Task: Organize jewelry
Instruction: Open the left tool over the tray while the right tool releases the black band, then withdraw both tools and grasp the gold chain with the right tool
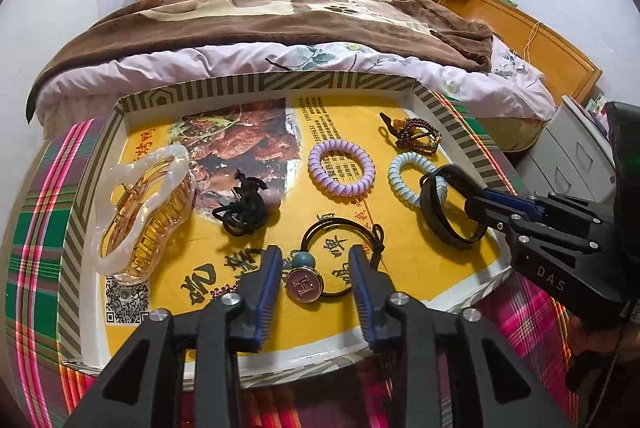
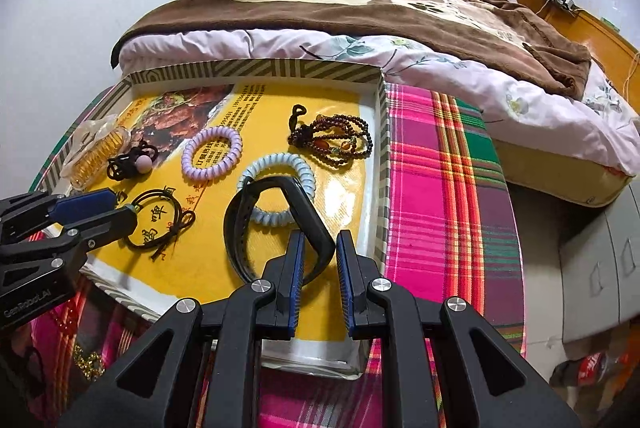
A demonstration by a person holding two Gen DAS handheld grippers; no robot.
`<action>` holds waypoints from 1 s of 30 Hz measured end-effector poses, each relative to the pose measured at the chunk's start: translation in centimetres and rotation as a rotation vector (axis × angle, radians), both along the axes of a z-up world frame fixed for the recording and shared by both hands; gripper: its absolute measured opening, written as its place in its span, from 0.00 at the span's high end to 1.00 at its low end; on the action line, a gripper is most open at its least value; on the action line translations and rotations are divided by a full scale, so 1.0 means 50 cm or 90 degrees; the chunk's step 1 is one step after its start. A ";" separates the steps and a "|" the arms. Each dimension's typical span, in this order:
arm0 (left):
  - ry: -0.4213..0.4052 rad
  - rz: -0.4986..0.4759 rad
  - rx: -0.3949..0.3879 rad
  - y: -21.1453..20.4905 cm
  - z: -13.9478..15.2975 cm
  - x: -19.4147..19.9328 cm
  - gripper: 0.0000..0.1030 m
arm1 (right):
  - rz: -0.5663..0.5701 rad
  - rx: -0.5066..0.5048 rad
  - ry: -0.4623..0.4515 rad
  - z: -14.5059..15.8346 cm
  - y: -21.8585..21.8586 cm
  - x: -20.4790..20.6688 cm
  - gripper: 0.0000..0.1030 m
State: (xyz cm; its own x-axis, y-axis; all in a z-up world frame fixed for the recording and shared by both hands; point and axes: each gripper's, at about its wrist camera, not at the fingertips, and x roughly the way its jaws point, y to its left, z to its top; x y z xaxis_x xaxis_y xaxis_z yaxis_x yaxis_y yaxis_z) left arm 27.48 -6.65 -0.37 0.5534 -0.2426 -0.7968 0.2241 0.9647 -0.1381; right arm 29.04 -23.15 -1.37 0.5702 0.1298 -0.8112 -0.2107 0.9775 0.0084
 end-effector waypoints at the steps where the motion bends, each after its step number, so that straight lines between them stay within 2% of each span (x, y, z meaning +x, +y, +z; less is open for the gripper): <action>1: 0.000 0.001 0.000 0.000 0.001 0.000 0.62 | -0.001 -0.002 -0.001 0.000 0.002 0.000 0.84; 12: -0.006 0.002 -0.004 0.005 0.014 -0.010 0.49 | -0.005 -0.005 -0.015 0.014 0.004 -0.011 0.84; 17: -0.020 0.003 -0.007 0.012 0.037 -0.033 0.39 | -0.006 0.004 -0.024 0.028 0.006 -0.027 0.81; 23: -0.059 -0.004 -0.004 0.035 0.085 -0.091 0.30 | 0.001 0.037 -0.054 0.064 0.009 -0.076 0.80; 28: -0.082 0.011 -0.006 0.087 0.119 -0.152 0.29 | 0.013 0.073 -0.070 0.081 0.015 -0.136 0.69; 30: -0.093 0.016 -0.005 0.109 0.129 -0.181 0.29 | 0.021 0.089 -0.070 0.081 0.020 -0.163 0.69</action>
